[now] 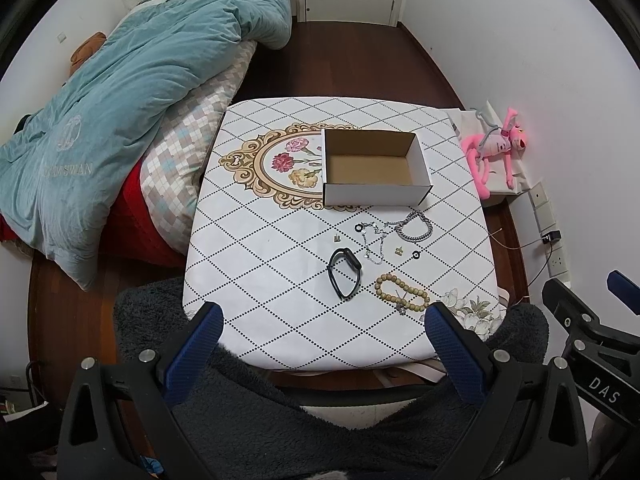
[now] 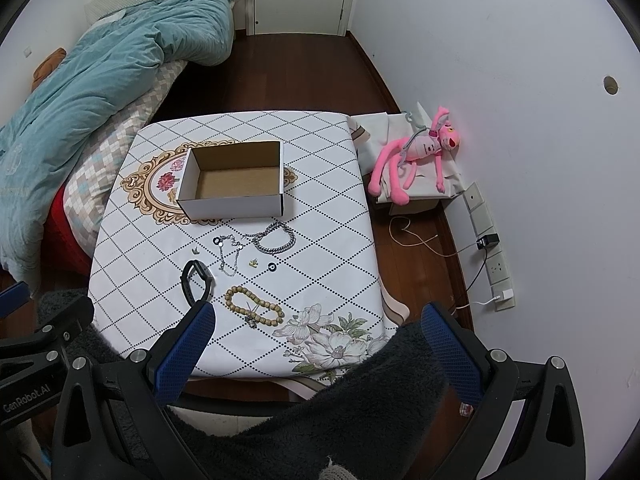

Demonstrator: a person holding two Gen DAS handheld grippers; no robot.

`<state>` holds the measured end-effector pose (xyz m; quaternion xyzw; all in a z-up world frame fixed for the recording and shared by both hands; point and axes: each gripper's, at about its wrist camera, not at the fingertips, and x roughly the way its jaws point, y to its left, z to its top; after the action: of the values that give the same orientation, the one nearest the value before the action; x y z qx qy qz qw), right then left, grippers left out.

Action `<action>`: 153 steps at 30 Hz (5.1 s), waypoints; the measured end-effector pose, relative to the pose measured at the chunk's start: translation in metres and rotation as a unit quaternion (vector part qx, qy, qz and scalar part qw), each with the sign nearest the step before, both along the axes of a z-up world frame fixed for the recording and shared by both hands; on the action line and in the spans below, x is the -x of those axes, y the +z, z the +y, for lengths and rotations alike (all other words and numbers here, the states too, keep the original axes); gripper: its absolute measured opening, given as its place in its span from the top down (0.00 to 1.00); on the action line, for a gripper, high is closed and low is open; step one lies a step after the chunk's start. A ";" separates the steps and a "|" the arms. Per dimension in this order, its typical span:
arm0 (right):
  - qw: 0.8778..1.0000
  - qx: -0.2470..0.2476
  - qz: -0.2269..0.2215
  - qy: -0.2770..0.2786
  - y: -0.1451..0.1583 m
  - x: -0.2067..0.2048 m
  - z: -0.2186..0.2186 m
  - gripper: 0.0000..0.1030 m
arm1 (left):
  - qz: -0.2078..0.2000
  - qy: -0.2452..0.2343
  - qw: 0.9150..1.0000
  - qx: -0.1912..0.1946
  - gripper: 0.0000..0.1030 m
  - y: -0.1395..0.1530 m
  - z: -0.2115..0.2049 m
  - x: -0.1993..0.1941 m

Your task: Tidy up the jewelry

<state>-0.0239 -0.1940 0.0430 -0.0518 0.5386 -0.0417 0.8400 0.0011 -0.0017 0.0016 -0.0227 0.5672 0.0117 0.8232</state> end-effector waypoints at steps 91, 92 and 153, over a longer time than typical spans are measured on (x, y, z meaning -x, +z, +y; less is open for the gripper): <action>0.982 -0.041 0.176 0.045 -0.281 -0.070 0.019 0.90 | 0.162 -0.025 0.987 0.001 0.90 -0.238 -0.003 -0.096; 0.982 -0.043 0.179 0.033 -0.281 -0.068 0.015 0.91 | 0.158 -0.027 0.987 0.004 0.95 -0.238 -0.002 -0.094; 0.969 -0.225 0.092 0.042 -0.155 -0.281 0.027 0.90 | 0.098 -0.022 0.993 0.069 0.53 -0.132 -0.002 -0.257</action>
<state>0.2571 -0.1668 -0.1118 0.1126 0.6065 0.1206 0.7778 0.2585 -0.0042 -0.1307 -0.0656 0.6450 -0.0438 0.7601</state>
